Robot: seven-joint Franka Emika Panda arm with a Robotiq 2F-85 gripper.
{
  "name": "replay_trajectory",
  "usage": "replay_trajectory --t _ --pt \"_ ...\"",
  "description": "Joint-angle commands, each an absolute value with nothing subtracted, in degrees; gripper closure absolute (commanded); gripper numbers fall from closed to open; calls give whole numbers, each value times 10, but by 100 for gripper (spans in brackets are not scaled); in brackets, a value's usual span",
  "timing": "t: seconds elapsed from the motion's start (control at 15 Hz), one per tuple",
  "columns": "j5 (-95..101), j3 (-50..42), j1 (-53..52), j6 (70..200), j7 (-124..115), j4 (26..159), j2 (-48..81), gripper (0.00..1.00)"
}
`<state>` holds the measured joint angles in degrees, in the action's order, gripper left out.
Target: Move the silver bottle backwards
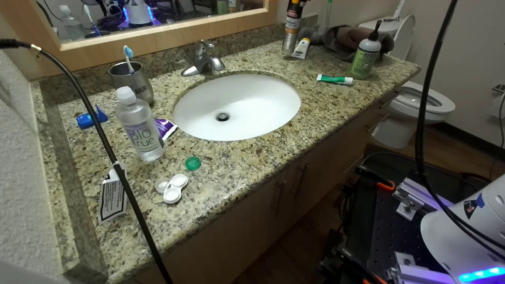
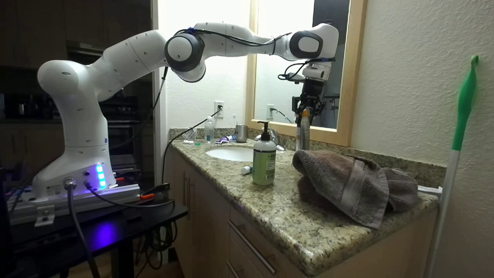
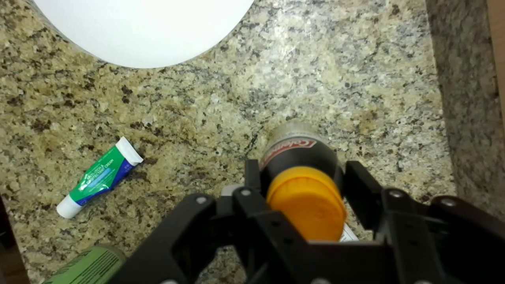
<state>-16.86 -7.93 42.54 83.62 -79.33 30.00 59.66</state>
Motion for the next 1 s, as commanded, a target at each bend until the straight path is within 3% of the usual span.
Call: replay_trajectory --t 0.0,0.73,0.8,0.93 --pt "-158 -62 435 802 -791 248 626 69" --pt "-130 -54 426 774 -795 206 658 69" --pt "-126 -56 426 774 -800 204 659 20" --pt "-124 -52 429 774 -798 197 662 12"
